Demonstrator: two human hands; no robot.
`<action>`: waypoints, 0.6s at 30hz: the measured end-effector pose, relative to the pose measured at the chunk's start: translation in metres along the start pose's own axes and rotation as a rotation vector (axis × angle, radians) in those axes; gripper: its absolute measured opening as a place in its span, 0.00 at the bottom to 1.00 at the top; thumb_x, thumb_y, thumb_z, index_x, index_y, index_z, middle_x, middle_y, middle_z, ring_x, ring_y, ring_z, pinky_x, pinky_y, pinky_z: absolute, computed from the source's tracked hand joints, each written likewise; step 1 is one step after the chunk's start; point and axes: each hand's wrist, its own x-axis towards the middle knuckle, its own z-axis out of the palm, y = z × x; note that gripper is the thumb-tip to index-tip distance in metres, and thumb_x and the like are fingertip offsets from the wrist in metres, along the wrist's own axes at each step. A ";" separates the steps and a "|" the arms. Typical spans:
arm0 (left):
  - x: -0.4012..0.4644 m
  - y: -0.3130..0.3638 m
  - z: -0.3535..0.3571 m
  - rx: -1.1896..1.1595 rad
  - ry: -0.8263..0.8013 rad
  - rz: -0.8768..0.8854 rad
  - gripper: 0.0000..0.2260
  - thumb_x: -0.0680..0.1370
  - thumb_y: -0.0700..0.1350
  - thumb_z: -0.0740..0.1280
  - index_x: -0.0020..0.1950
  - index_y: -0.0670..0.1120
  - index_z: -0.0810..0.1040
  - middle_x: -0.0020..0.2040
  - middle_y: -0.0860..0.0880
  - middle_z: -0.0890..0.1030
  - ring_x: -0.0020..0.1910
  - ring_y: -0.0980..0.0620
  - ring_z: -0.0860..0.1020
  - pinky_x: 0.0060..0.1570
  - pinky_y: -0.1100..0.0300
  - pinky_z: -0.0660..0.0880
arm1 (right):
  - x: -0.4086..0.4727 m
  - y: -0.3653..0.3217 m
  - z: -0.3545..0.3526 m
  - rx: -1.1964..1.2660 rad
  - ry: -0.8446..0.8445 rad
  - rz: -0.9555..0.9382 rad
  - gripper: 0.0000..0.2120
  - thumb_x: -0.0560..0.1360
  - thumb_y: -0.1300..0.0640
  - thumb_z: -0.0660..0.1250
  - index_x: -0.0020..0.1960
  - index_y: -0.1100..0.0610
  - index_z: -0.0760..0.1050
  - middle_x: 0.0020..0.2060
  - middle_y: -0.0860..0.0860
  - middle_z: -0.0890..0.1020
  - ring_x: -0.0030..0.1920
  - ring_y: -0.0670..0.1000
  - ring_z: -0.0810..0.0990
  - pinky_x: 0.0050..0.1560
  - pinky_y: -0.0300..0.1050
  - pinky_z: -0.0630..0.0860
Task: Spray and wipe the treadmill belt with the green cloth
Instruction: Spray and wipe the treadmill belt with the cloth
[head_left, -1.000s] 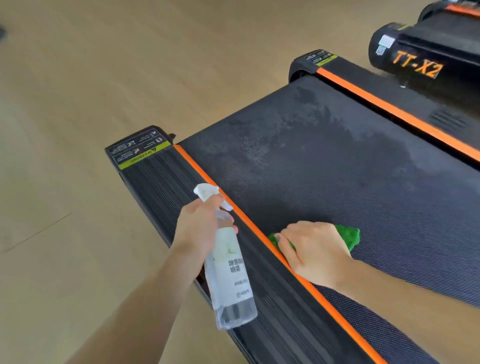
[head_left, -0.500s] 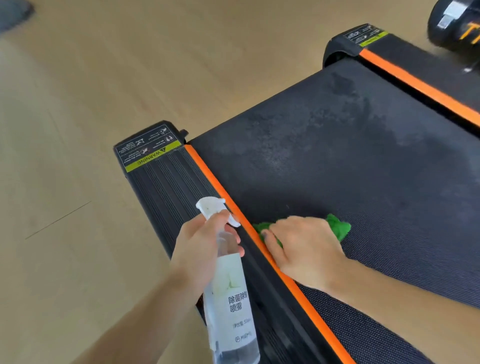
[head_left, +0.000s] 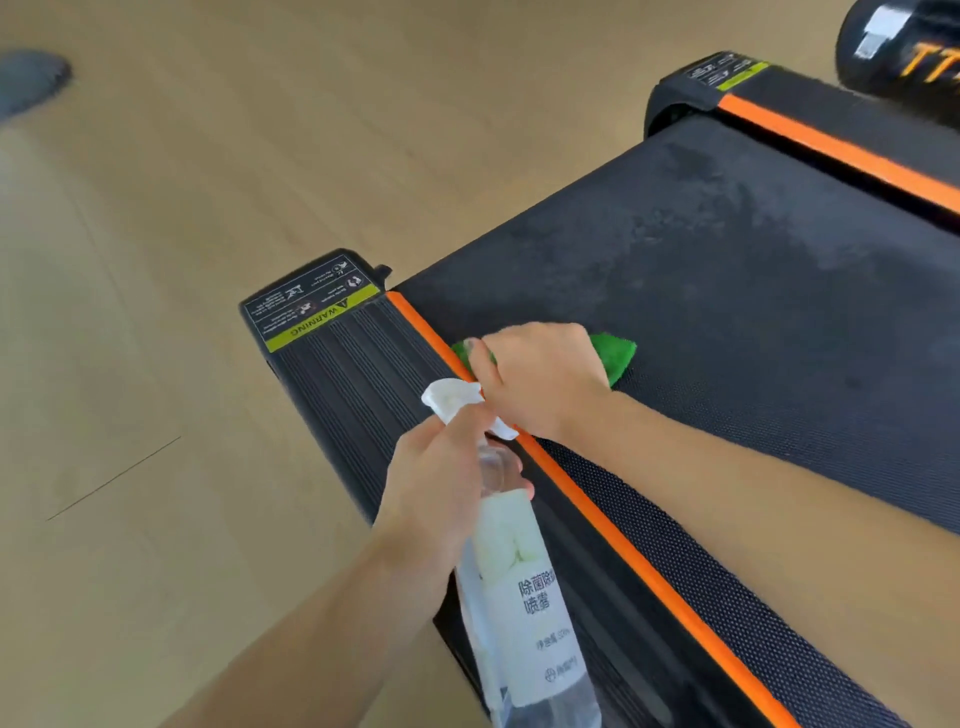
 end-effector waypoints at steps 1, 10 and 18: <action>0.002 0.003 -0.001 0.002 0.017 -0.023 0.10 0.80 0.42 0.68 0.42 0.39 0.81 0.27 0.44 0.80 0.22 0.47 0.80 0.27 0.62 0.77 | -0.025 0.007 -0.006 -0.003 -0.026 -0.024 0.20 0.82 0.48 0.51 0.32 0.51 0.65 0.30 0.47 0.77 0.33 0.54 0.76 0.31 0.46 0.68; 0.032 0.022 -0.004 0.059 -0.094 0.076 0.11 0.81 0.49 0.66 0.49 0.43 0.84 0.31 0.48 0.84 0.29 0.49 0.83 0.39 0.57 0.76 | -0.062 0.034 -0.012 -0.067 0.007 -0.170 0.22 0.82 0.48 0.51 0.32 0.51 0.68 0.28 0.48 0.74 0.31 0.54 0.76 0.29 0.46 0.66; 0.036 0.022 -0.006 0.052 -0.120 0.080 0.13 0.80 0.47 0.66 0.53 0.38 0.83 0.31 0.44 0.83 0.29 0.47 0.82 0.39 0.56 0.77 | 0.085 0.011 0.016 -0.096 -0.008 0.212 0.23 0.84 0.47 0.49 0.37 0.51 0.73 0.36 0.49 0.80 0.40 0.57 0.80 0.36 0.46 0.66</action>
